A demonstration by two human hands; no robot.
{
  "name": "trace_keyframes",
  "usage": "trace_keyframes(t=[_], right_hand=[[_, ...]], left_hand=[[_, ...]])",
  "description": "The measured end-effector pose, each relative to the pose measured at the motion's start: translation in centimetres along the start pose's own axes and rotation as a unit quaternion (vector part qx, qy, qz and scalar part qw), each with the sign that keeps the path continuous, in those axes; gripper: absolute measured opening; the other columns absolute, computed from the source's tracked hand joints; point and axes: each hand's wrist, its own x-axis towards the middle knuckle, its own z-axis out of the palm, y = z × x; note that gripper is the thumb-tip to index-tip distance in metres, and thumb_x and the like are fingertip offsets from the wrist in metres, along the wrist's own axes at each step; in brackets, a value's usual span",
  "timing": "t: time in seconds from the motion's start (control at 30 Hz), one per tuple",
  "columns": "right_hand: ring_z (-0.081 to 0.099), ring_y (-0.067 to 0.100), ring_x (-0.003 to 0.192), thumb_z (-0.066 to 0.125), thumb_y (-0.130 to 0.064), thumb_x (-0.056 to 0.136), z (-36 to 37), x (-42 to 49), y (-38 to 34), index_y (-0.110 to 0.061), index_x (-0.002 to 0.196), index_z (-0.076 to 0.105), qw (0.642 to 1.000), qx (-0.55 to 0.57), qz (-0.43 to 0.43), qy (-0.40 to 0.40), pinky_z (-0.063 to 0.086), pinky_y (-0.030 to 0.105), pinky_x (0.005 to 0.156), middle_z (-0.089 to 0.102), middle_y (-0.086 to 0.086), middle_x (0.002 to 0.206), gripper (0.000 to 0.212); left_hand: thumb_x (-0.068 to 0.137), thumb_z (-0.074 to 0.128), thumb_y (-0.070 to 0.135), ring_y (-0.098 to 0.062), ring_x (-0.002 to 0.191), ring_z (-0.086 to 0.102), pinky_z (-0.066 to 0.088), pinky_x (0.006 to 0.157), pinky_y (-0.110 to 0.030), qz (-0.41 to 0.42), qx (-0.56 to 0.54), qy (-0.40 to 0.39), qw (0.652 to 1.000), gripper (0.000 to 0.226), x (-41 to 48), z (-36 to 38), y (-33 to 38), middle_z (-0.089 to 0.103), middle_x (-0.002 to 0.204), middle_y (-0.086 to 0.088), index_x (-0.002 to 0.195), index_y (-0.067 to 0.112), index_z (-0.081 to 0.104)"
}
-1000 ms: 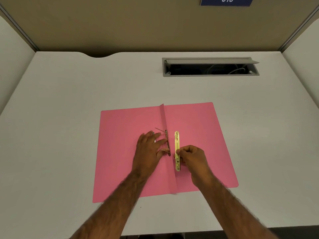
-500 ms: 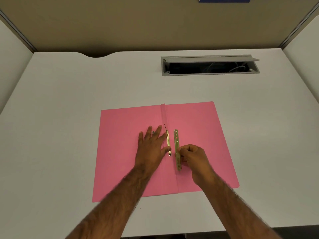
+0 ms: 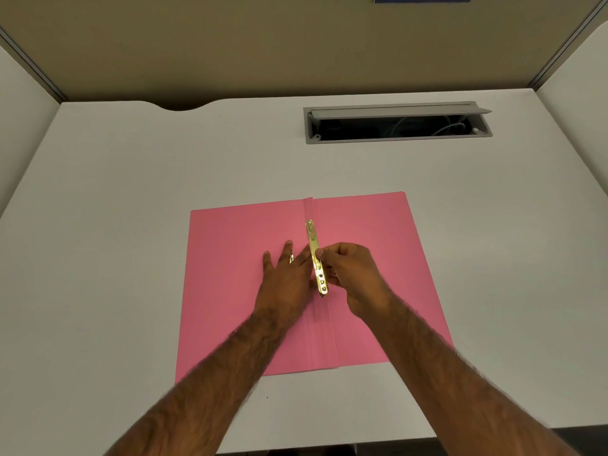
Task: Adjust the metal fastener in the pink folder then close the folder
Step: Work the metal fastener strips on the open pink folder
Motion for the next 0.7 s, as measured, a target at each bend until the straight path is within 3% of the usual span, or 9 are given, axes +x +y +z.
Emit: trace_keyframes(t=[0.43, 0.7], right_hand=[[0.065, 0.027, 0.063, 0.066, -0.005, 0.090, -0.27, 0.69, 0.68, 0.008, 0.094, 0.067, 0.999, -0.007, 0.036, 0.017, 0.057, 0.037, 0.065, 0.070, 0.018, 0.077, 0.015], [0.063, 0.028, 0.063, 0.067, -0.005, 0.090, 0.21, 0.98, 0.77, 0.005, 0.089, 0.067, 0.999, -0.009, 0.036, 0.018, 0.057, 0.038, 0.062, 0.068, 0.016, 0.074, 0.010]], left_hand=[[0.101, 0.045, 0.044, -0.034, 0.154, 0.006, 0.011, 0.116, -0.070, -0.008, -0.009, -0.005, 1.000, 0.064, 0.17, 0.68, -0.09, 0.015, 0.167, 0.004, 0.157, 0.030, 0.017], [0.100, 0.050, 0.033, -0.036, 0.153, 0.007, 0.011, 0.114, -0.071, 0.002, -0.011, -0.003, 1.000, 0.069, 0.13, 0.81, -0.30, 0.013, 0.167, 0.004, 0.157, 0.029, 0.013]])
